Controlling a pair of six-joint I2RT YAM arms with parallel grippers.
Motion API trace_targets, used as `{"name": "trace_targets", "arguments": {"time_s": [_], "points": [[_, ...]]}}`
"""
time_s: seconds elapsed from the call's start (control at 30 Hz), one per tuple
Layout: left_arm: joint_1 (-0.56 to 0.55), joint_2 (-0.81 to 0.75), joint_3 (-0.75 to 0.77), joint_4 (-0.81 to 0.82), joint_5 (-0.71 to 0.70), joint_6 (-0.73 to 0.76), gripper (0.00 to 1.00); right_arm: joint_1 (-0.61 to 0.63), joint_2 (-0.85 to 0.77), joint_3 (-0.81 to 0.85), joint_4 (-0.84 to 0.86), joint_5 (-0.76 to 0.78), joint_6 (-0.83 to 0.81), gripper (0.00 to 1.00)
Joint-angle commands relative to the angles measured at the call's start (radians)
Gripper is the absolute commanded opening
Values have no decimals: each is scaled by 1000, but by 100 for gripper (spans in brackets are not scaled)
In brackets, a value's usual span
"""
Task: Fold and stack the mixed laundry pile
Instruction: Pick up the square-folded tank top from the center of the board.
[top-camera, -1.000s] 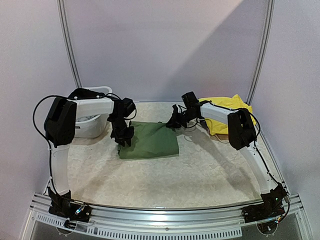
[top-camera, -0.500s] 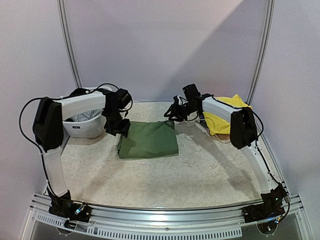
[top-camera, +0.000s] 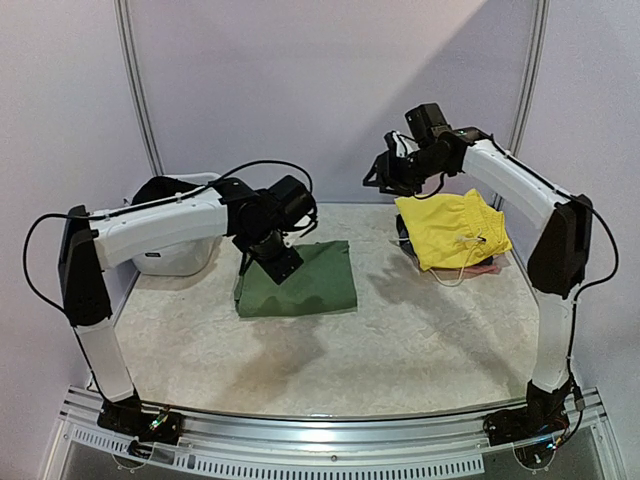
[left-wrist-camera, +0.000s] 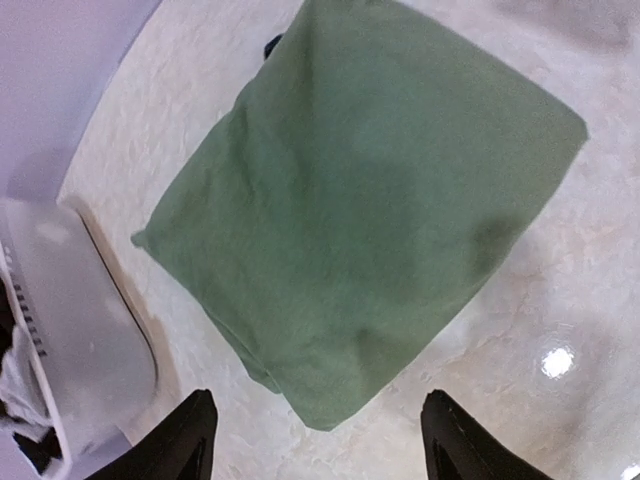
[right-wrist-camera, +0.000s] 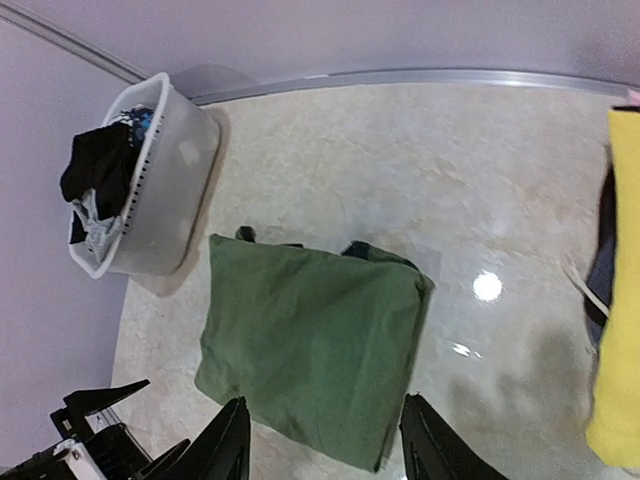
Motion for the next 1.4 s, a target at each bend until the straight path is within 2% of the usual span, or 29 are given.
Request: {"name": "trace_targets", "arguments": {"time_s": [0.0,0.2,0.43,0.47,0.87,1.07,1.37], "points": [[-93,47,54,82,-54,206,72,-18,-120,-164,-138,154,-33,54],[-163,201,180,29,-73,303,73,-62,-310,-382,-154,191,-9,68],[-186,314,279,18,-29,303,80,-110,-486,-558,-190,222,13,97],[-189,323,280,24,-28,305,81,-119,-508,-576,-195,220,20,99],[-213,459,375,19,-11,282,94,-134,-638,-676,-253,201,50,99],[-213,519,401,42,-63,309,89,-136,-644,-659,-295,194,43,99],[-213,553,355,111,-76,335,80,-135,-610,-613,-345,200,32,99]]}}
